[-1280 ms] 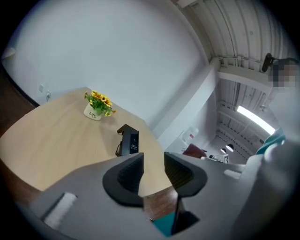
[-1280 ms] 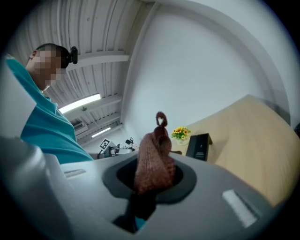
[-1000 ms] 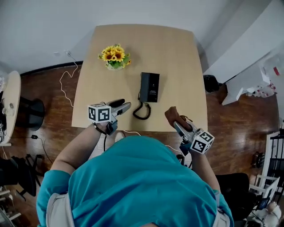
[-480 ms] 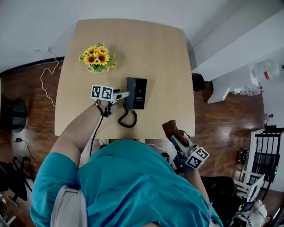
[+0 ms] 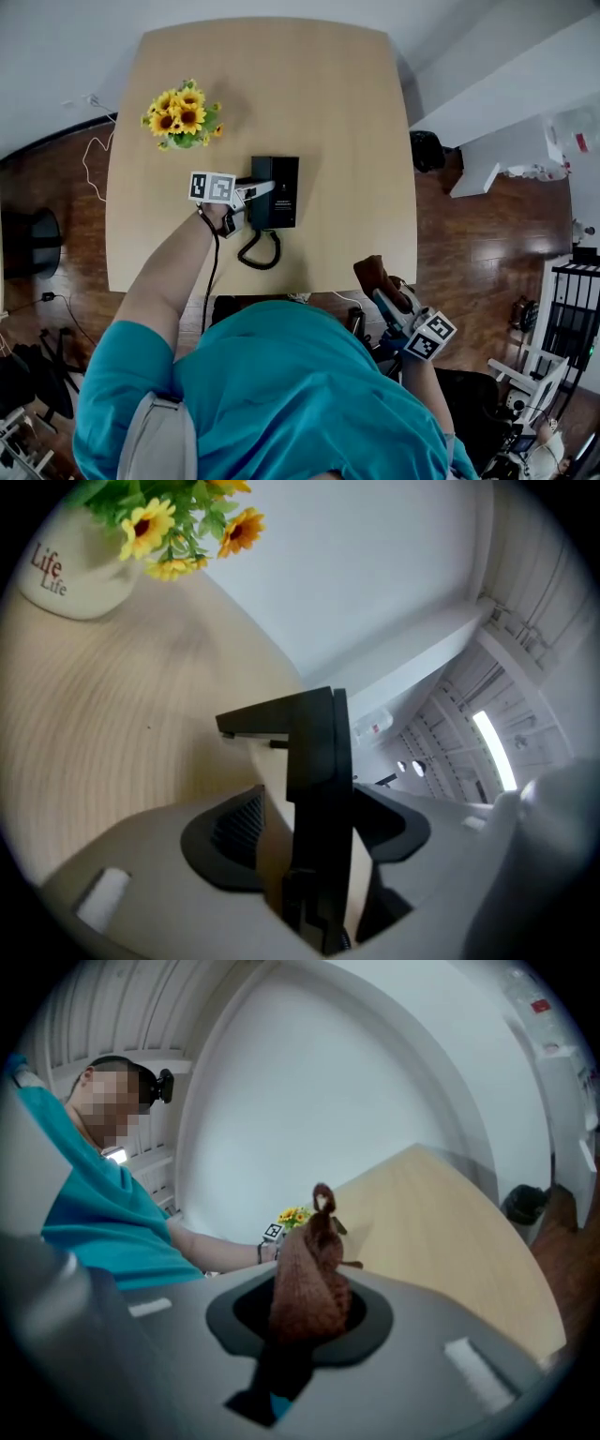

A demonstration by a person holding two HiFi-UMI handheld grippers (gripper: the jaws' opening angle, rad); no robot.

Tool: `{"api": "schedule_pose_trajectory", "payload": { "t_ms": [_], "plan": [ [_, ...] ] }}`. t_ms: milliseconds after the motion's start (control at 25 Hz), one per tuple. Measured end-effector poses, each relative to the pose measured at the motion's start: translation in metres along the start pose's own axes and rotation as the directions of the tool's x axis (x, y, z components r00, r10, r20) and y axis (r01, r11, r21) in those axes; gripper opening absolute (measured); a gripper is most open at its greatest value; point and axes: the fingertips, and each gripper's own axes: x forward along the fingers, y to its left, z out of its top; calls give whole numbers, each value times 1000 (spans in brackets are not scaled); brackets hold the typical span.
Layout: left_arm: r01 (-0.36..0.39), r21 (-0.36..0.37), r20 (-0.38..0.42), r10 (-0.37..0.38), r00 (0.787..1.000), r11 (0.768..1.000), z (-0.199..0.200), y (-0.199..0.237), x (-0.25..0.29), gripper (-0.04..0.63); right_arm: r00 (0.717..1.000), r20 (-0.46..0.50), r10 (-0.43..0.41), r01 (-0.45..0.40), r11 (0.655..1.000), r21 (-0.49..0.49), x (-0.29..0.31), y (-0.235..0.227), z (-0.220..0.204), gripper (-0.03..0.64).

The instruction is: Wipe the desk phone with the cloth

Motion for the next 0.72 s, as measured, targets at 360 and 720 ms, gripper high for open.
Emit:
{"api": "schedule_pose_trajectory", "payload": {
  "t_ms": [360,720],
  "plan": [
    [173,145,-19,-172,985,974,-14,-50,-11,179,999,20,34,-33,999,-32,21,15,15,58],
    [409,401,-169,-373,912,819,-40,-192,-75,177,956,54,287,-253,906,-340,73,80,143,58]
  ]
}}
